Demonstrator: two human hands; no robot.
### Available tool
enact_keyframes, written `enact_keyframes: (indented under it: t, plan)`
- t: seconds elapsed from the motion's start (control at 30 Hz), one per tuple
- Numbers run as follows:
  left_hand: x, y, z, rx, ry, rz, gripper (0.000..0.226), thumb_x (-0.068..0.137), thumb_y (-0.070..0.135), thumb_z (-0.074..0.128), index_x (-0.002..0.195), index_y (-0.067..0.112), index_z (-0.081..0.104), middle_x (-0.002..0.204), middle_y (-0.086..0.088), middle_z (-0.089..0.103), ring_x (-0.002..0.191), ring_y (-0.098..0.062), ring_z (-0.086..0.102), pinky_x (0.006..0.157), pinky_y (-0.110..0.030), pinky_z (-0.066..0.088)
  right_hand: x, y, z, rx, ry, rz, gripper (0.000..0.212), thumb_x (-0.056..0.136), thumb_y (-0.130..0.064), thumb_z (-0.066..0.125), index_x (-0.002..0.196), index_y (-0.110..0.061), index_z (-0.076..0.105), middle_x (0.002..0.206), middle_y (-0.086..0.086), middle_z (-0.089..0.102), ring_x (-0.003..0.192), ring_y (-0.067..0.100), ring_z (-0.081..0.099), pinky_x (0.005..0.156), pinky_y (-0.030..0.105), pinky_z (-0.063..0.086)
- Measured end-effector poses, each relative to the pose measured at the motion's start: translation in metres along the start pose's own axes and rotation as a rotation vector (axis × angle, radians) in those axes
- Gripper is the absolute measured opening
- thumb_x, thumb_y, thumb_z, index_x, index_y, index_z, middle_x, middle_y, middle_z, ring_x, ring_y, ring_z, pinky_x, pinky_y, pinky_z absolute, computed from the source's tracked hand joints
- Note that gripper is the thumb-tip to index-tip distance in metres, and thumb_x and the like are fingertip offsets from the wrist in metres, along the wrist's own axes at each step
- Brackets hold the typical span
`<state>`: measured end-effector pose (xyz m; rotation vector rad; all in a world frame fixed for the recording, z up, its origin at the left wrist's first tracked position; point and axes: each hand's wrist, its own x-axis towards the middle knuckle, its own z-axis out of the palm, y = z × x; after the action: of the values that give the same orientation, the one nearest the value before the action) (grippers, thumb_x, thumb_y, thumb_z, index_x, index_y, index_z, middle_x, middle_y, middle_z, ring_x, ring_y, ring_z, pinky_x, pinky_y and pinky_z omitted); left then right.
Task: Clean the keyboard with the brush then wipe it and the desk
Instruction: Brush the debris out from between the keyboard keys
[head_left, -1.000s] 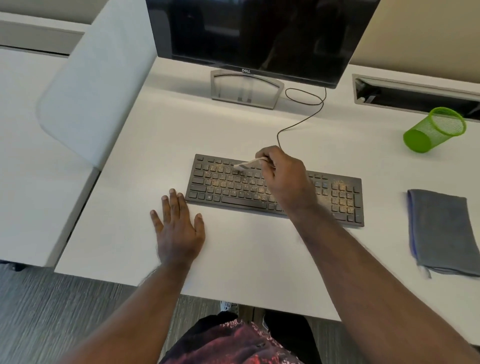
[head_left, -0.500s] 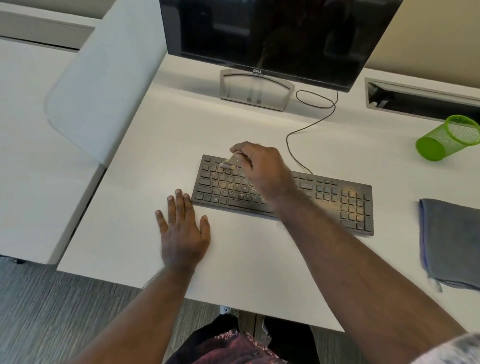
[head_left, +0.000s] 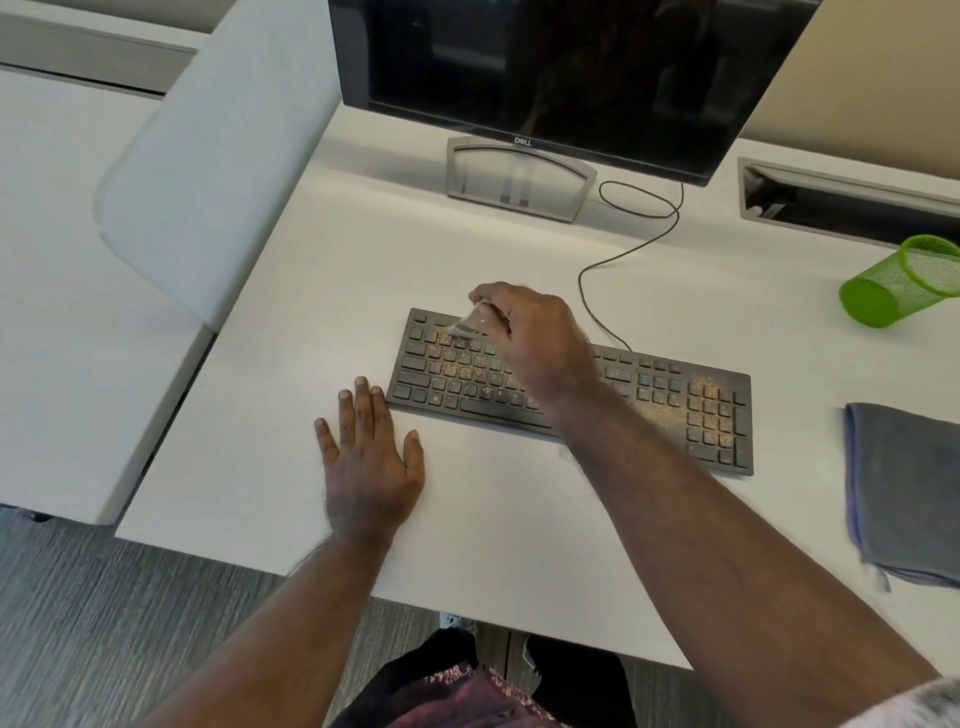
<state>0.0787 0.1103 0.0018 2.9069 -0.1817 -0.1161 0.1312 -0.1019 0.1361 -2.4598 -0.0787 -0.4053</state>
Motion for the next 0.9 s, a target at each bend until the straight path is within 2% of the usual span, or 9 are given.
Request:
enact_keyframes:
  t: [0.1, 0.2, 0.37, 0.7, 0.9]
  plan:
    - [0.0, 0.001, 0.0, 0.001, -0.004, -0.002, 0.076, 0.098, 0.048, 0.023, 0.162, 0.006, 0.016, 0.171, -0.009, 0.006, 0.158, -0.028, 0.004, 0.126, -0.057, 0.005, 0.005, -0.007, 0.015, 0.064, 0.0, 0.007, 0.022, 0.098, -0.018, 0.056, 0.114, -0.011, 0.07, 0.105, 0.002, 0.074, 0.091, 0.016, 0.07, 0.078, 0.034, 0.059]
    - [0.001, 0.002, -0.002, 0.0, -0.015, -0.004, 0.077, 0.098, 0.049, 0.02, 0.162, 0.007, 0.014, 0.171, -0.008, 0.004, 0.158, -0.026, 0.001, 0.126, -0.055, 0.002, 0.01, -0.011, 0.022, 0.114, 0.011, 0.023, 0.022, 0.097, -0.018, 0.058, 0.114, -0.011, 0.071, 0.103, 0.003, 0.075, 0.091, 0.015, 0.07, 0.08, 0.037, 0.059]
    - [0.001, 0.0, -0.001, 0.001, -0.011, 0.001, 0.077, 0.098, 0.049, 0.021, 0.162, 0.007, 0.013, 0.171, -0.008, 0.003, 0.158, -0.027, 0.001, 0.126, -0.055, 0.002, 0.013, -0.005, 0.012, 0.137, 0.049, 0.067, 0.022, 0.096, -0.019, 0.058, 0.113, -0.012, 0.071, 0.101, 0.001, 0.075, 0.086, 0.013, 0.069, 0.076, 0.036, 0.059]
    - [0.001, 0.001, -0.001, 0.0, -0.007, -0.01, 0.076, 0.098, 0.048, 0.022, 0.162, 0.007, 0.015, 0.171, -0.008, 0.005, 0.158, -0.026, 0.003, 0.126, -0.056, 0.004, 0.014, -0.014, 0.033, 0.192, 0.023, 0.056, 0.02, 0.096, -0.015, 0.059, 0.111, -0.008, 0.071, 0.103, 0.003, 0.075, 0.092, 0.014, 0.07, 0.078, 0.035, 0.059]
    - [0.0, 0.002, -0.002, -0.01, 0.016, 0.001, 0.076, 0.098, 0.047, 0.025, 0.161, 0.005, 0.02, 0.171, -0.01, 0.01, 0.158, -0.028, 0.007, 0.126, -0.057, 0.007, 0.019, -0.009, 0.032, 0.211, 0.063, 0.063, 0.019, 0.096, -0.017, 0.059, 0.109, -0.01, 0.071, 0.099, 0.0, 0.075, 0.084, 0.009, 0.068, 0.074, 0.033, 0.059]
